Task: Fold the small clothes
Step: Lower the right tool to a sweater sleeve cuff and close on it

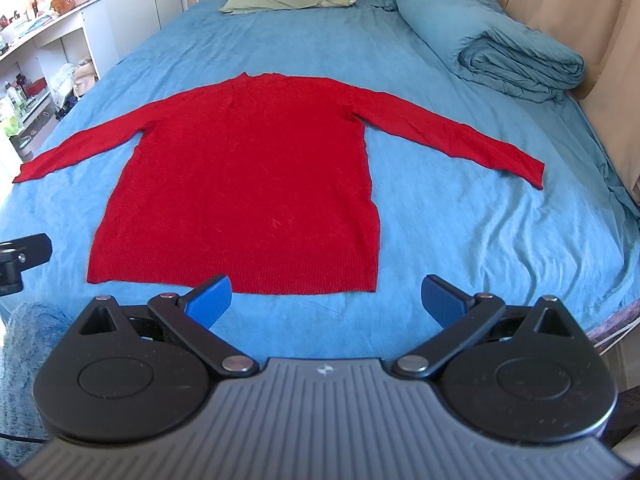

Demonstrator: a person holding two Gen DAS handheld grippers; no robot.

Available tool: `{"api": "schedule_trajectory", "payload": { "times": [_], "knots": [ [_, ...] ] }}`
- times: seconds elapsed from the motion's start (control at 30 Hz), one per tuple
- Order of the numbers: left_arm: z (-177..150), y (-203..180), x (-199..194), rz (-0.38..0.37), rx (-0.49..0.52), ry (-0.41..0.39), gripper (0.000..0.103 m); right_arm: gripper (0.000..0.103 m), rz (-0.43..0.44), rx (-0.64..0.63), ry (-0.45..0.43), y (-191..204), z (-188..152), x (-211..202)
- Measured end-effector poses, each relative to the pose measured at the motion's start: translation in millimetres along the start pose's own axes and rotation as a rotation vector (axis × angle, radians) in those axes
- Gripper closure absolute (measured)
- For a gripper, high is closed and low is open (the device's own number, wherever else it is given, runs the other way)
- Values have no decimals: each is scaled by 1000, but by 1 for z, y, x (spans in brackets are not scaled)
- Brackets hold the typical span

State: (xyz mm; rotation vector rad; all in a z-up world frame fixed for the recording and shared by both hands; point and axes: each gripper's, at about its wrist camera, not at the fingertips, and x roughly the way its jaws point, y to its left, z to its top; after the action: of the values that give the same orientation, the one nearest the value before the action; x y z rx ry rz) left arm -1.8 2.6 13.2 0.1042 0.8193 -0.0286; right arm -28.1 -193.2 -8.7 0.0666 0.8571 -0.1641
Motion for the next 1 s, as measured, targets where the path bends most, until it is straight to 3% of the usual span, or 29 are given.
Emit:
{"api": "schedule_trajectory", "payload": {
  "times": [0.17, 0.37, 0.67, 0.87, 1.0],
  "knots": [
    [37, -13, 3, -47, 53, -108, 0, 0, -9, 42, -33, -13, 18, -1],
    [106, -48, 42, -83, 151, -180, 0, 0, -62, 131, -107, -57, 65, 17],
    [191, -115, 157, -213, 174, -113, 0, 0, -188, 277, -125, -161, 125, 107],
    [229, -165, 249, -272, 159, -53, 0, 0, -287, 390, -79, -239, 134, 191],
    [240, -196, 312, -274, 169, 8, 0, 0, -317, 475, -57, -285, 122, 243]
  ]
}}
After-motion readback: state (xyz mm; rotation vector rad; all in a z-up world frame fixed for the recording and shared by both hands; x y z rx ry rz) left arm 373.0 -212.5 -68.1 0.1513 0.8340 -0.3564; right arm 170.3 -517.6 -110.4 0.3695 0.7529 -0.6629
